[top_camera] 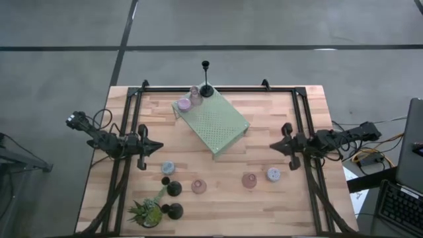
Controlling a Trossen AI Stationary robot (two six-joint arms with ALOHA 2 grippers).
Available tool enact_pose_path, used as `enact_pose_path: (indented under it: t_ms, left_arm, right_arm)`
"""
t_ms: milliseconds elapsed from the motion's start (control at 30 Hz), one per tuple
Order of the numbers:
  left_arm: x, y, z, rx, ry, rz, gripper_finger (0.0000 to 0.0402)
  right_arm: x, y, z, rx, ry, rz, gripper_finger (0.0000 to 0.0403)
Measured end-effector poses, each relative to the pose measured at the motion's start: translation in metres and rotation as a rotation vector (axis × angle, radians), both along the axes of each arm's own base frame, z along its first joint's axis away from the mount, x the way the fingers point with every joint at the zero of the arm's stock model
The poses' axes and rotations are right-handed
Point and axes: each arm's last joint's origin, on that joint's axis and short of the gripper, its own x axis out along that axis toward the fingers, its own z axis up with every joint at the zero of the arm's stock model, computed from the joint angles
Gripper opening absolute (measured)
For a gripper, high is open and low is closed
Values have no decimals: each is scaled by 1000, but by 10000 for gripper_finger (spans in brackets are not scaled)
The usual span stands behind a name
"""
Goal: Pick & Place candle stick holders
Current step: Put the top black candle holder on the shelf
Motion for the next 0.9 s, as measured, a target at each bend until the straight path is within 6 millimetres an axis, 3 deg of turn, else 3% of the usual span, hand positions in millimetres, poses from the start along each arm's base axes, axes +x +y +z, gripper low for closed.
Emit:
enact_pose_path:
  t_ms: [900]
  left_arm:
    - [0,0,0,0,0,0,21]
  right_arm:
    - [2,0,-7,8,82,-17,8]
